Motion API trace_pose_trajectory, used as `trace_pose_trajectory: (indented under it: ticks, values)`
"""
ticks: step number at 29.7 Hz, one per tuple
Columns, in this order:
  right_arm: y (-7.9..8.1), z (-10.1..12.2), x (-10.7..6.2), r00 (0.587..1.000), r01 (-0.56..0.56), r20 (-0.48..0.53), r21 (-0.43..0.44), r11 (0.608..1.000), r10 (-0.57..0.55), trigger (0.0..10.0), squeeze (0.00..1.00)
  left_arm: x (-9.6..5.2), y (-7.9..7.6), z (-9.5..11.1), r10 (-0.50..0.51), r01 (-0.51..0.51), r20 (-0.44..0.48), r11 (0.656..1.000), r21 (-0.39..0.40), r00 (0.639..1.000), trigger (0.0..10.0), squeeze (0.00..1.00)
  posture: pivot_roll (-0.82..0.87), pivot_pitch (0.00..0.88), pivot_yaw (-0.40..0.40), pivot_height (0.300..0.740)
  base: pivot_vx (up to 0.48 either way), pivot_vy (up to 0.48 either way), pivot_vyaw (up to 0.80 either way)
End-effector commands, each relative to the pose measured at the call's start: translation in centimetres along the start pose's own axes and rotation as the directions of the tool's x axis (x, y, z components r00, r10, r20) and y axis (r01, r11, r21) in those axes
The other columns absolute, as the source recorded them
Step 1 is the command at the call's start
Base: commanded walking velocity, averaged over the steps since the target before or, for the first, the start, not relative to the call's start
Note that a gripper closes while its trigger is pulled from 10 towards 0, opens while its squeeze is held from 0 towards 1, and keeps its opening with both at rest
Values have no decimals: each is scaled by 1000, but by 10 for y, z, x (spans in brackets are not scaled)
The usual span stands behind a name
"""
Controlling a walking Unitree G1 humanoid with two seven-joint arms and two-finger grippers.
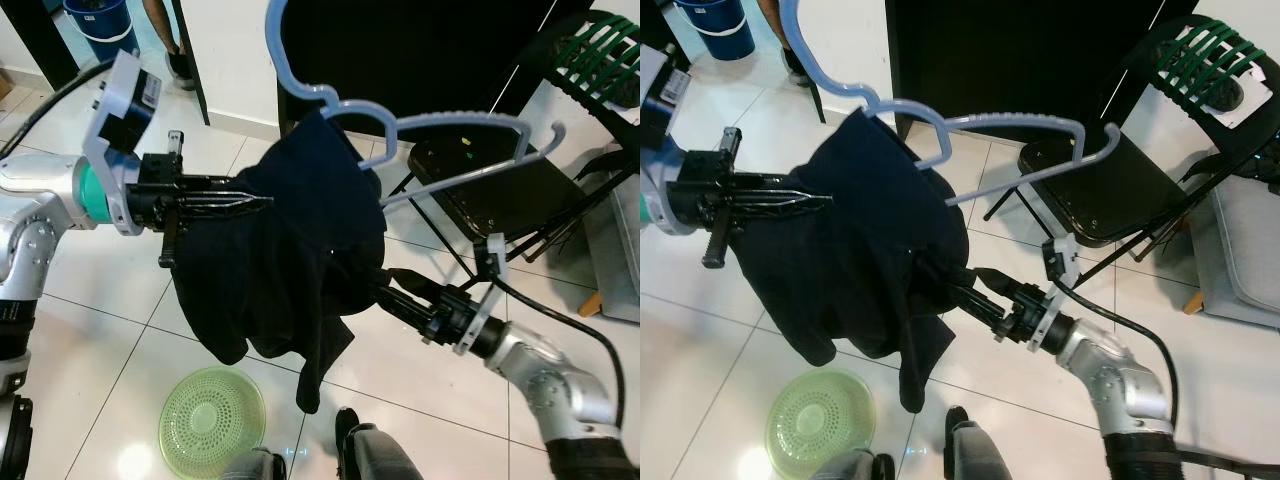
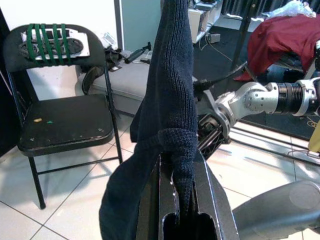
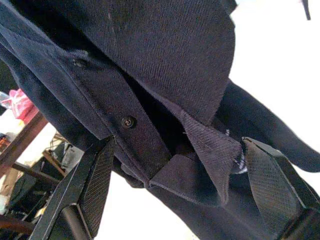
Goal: Hang hanger
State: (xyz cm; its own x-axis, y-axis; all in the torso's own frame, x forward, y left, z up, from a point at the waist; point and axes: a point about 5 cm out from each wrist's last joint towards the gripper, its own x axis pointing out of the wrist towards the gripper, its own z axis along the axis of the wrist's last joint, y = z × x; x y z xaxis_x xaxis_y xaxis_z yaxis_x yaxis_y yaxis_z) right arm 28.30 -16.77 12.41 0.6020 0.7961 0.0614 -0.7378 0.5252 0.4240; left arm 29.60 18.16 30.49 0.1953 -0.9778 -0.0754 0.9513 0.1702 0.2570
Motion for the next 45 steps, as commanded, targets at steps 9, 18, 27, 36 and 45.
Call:
trace_pose_trajectory:
  ticks: [9, 18, 27, 36, 45]
  values:
    - [1, 1, 19, 999, 0, 33, -18, 1000, 1, 10000, 0, 0, -1, 17, -22, 21, 63, 1000, 19, 998, 10000, 0, -1, 152, 46, 740, 0, 0, 0]
    - [15, 4, 34, 994, -87, 71, -17, 996, 88, 0, 0, 3, 1, 19, -18, 18, 76, 1000, 10, 997, 10000, 0, -4, 152, 46, 740, 0, 0, 0]
    - [11, 5, 35, 995, -51, 82, -25, 998, 53, 0, 0, 3, 1, 19, -12, 12, 76, 1000, 3, 997, 10000, 0, -8, 154, 45, 740, 0, 0, 0]
    - [-3, 3, 35, 997, 72, -9, -168, 983, -75, 0, 0, 3, 1, 18, -8, 8, 73, 1000, -5, 997, 10000, 0, -8, 151, 44, 740, 0, 0, 0]
    - [-8, 15, 31, 993, 120, 43, -201, 972, -114, 0, 0, 3, 1, 15, -4, 5, 69, 1000, -10, 998, 10000, 0, -12, 143, 44, 740, 0, 0, 0]
